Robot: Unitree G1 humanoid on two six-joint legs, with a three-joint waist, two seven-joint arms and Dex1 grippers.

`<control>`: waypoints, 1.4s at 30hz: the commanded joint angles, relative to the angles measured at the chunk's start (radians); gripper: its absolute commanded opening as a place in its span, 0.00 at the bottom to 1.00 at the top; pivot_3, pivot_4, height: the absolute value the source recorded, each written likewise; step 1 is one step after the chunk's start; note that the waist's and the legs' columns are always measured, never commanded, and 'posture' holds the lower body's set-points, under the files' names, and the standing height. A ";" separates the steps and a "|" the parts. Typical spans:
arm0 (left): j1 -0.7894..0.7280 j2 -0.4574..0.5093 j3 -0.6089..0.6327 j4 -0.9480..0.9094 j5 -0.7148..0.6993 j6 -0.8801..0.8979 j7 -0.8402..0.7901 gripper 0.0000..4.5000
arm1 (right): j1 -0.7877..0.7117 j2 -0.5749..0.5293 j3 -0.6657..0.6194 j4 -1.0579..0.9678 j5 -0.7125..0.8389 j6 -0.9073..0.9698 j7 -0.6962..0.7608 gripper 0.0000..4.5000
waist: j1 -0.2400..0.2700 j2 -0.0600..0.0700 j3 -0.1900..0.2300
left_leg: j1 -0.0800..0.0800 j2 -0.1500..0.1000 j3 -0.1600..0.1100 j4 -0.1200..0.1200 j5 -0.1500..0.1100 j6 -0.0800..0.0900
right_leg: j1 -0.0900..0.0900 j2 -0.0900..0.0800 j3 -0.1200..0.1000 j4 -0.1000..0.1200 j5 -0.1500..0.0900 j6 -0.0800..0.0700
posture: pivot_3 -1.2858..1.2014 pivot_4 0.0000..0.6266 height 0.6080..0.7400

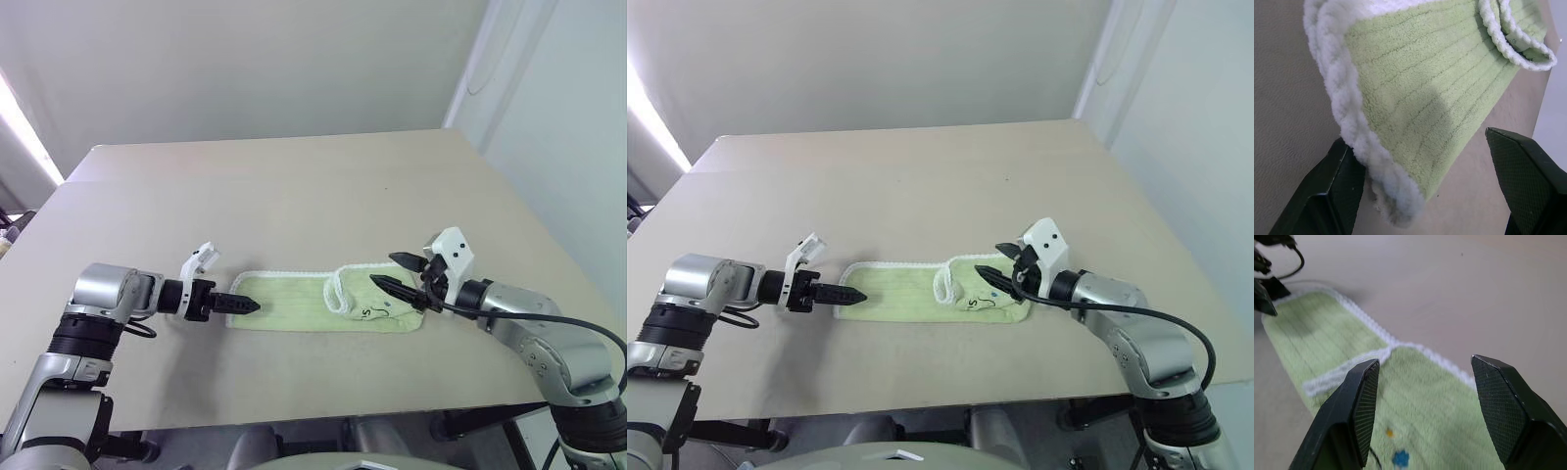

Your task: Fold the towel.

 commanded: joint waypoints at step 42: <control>-0.474 0.149 -0.222 0.047 -0.225 0.362 -0.207 0.01 | 0.142 -0.125 -0.044 -0.180 -0.004 -0.035 0.130 0.70 | -0.006 -0.005 0.003 | -0.001 0.000 -0.001 0.000 0.000 0.000 | -0.005 0.001 0.000 0.001 0.000 0.000 | 0.52 0.00 0.79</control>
